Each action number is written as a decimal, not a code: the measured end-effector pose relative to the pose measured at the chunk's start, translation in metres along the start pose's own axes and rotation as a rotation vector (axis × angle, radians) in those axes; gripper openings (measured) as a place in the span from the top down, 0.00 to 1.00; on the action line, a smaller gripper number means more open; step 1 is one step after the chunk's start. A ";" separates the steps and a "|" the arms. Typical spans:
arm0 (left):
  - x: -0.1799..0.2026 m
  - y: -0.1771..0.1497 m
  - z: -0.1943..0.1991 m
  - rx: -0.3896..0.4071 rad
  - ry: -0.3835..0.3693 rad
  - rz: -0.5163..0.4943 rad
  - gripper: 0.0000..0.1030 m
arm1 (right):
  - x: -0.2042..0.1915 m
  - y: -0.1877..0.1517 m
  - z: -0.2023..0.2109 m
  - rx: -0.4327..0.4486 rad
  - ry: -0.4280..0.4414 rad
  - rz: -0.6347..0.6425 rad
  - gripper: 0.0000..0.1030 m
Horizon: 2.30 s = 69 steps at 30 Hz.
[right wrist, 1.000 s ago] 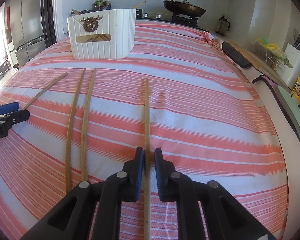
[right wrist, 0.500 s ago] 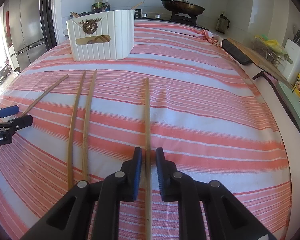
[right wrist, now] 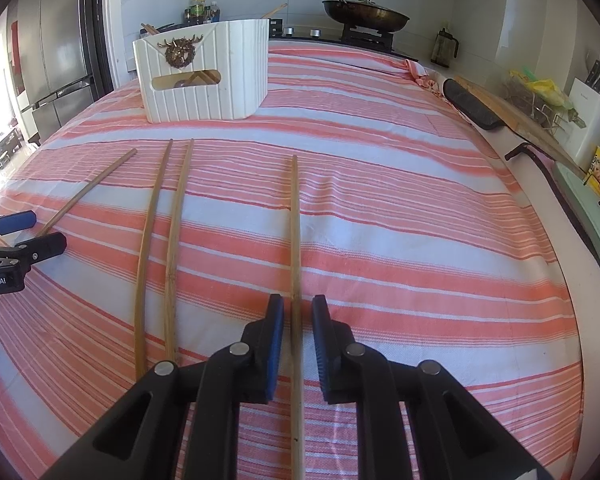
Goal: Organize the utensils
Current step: 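Open the right tool and leave its chopstick on the cloth, then grasp a wooden chopstick with the right tool while the left tool grasps another, then carry both chopsticks over the white box and lower them into it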
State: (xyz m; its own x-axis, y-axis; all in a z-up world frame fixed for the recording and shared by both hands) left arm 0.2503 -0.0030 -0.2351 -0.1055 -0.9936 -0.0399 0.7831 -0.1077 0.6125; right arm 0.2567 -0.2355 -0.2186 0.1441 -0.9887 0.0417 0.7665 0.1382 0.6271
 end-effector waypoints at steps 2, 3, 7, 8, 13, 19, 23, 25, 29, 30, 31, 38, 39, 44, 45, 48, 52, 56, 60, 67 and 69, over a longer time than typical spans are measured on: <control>0.000 0.000 0.000 0.000 -0.001 0.000 0.11 | 0.000 0.000 0.000 0.000 -0.002 0.002 0.85; 0.000 0.000 0.000 -0.001 -0.003 0.000 0.11 | 0.000 0.000 0.000 0.000 -0.001 0.001 0.85; 0.002 -0.001 -0.001 -0.004 -0.007 -0.005 0.09 | 0.000 0.000 0.000 -0.004 0.008 -0.011 0.85; 0.002 -0.001 -0.001 -0.004 -0.008 -0.006 0.09 | 0.001 0.000 0.000 -0.008 0.013 -0.018 0.85; 0.003 -0.001 0.000 -0.015 -0.027 -0.021 0.08 | 0.005 0.002 0.001 -0.042 0.040 -0.039 0.88; -0.005 0.009 0.006 -0.063 -0.153 -0.036 0.08 | 0.034 -0.004 0.007 -0.157 0.041 -0.090 0.88; -0.012 0.029 -0.006 -0.137 -0.215 -0.071 0.08 | 0.042 0.006 0.011 -0.243 0.121 -0.080 0.74; -0.013 0.040 -0.018 -0.185 -0.219 -0.097 0.08 | 0.039 0.016 0.011 -0.269 0.149 -0.050 0.62; -0.009 0.059 -0.039 -0.231 -0.179 -0.163 0.14 | 0.026 0.038 -0.010 -0.331 0.164 0.022 0.62; -0.008 0.063 -0.044 -0.245 -0.174 -0.169 0.16 | 0.023 0.044 -0.018 -0.340 0.152 0.051 0.62; -0.007 0.066 -0.049 -0.260 -0.173 -0.169 0.20 | 0.020 0.050 -0.027 -0.349 0.144 0.073 0.62; 0.014 0.080 -0.051 -0.229 -0.153 -0.237 0.94 | 0.005 0.089 -0.073 -0.323 0.141 0.107 0.82; 0.017 0.081 -0.050 -0.224 -0.165 -0.237 0.94 | 0.004 0.093 -0.075 -0.315 0.138 0.105 0.94; 0.010 0.084 -0.008 -0.095 -0.163 -0.210 0.95 | 0.008 0.107 -0.041 -0.207 0.203 0.017 0.94; 0.007 0.086 0.008 -0.055 -0.175 -0.197 0.95 | 0.010 0.111 -0.024 -0.162 0.218 0.009 0.94; -0.001 0.094 0.056 0.052 -0.206 -0.180 0.95 | 0.015 0.122 0.031 -0.040 0.254 0.007 0.94; -0.016 0.107 0.112 0.188 -0.259 -0.129 0.95 | 0.019 0.136 0.094 0.091 0.280 0.019 0.94; -0.035 0.130 0.153 0.317 -0.295 -0.063 0.95 | 0.019 0.148 0.127 0.186 0.281 0.028 0.94; -0.057 0.153 0.178 0.407 -0.315 -0.009 0.95 | 0.017 0.168 0.137 0.261 0.299 0.013 0.94; -0.084 0.231 0.205 0.537 -0.291 0.063 0.95 | 0.010 0.251 0.149 0.388 0.341 -0.048 0.94; -0.090 0.255 0.206 0.585 -0.249 0.077 0.95 | 0.004 0.281 0.153 0.439 0.342 -0.053 0.94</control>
State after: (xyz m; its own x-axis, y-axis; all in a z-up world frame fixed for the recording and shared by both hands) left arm 0.3337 0.0657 0.0872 -0.2569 -0.9526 0.1630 0.3376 0.0696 0.9387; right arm 0.3772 -0.2095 0.0766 0.3638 -0.9080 -0.2077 0.4560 -0.0208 0.8897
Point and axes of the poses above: each gripper's, at about its wrist camera, not at the fingertips, and z roughly against the way its jaws point, x to its right, y to its top, the point moved 5 cm from there along -z, roughly the way its jaws point, and after that the axes turned 5 degrees about -z, right-handed, at the moved point
